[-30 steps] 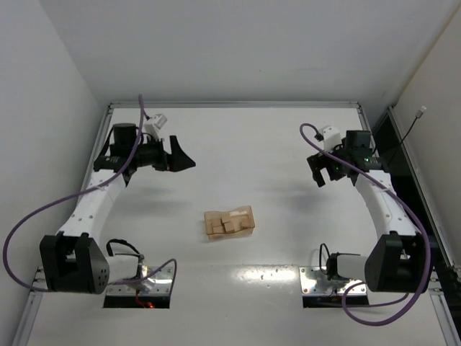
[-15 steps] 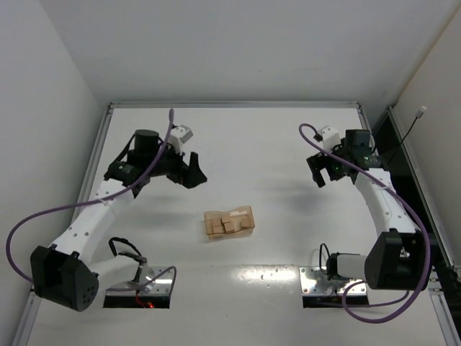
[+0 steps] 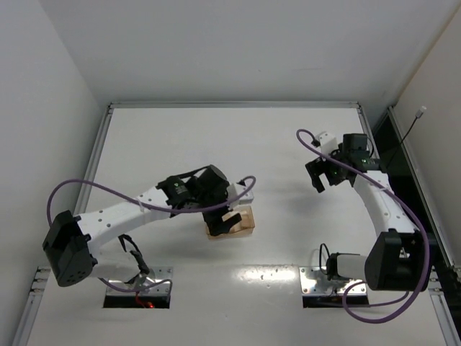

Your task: Build the wood block tower

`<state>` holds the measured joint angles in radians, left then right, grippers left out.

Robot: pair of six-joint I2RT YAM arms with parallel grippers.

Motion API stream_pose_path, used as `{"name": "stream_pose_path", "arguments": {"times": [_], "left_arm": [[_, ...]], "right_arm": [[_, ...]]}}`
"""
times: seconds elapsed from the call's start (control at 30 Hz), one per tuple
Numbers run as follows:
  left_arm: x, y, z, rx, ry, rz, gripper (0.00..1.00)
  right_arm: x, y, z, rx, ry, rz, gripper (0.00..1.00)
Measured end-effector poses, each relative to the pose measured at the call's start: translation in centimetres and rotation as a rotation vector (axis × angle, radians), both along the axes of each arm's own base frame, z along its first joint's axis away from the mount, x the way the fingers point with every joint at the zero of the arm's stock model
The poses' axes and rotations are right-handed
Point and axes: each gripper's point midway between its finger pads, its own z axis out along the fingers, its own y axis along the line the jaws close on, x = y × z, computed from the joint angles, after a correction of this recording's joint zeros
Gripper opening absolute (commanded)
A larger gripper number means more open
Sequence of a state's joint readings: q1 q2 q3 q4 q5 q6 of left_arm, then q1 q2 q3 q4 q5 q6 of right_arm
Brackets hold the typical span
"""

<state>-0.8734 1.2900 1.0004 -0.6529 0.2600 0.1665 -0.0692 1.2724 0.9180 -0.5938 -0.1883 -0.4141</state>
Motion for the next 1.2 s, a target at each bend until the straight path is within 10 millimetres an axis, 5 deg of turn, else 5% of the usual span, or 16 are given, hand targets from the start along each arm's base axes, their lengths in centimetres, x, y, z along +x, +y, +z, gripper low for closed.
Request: {"name": "stream_pose_path", "arguments": {"times": [0.27,0.67,1.07,1.2], "left_arm": [[-3.4,-2.8,-2.5,0.104,-0.06,-0.168,0.79],[-0.7,-5.5,-5.0,0.139,-0.189,-0.128,0.75],[-0.2,-6.1,-7.9,0.17,-0.185,-0.141,0.59],[-0.4,-6.3,-8.7,0.173,-0.171,-0.147,0.47]], "right_arm": [[-1.1,-0.1,-1.1,-0.009,0.034,0.005,0.99],[-1.3,-0.1,-1.4,-0.009,0.043,0.007,0.99],[-1.5,0.0,-2.4,-0.007,0.075,0.007,0.99],[-1.6,0.0,-2.8,-0.006,0.089,0.007,0.99]]}}
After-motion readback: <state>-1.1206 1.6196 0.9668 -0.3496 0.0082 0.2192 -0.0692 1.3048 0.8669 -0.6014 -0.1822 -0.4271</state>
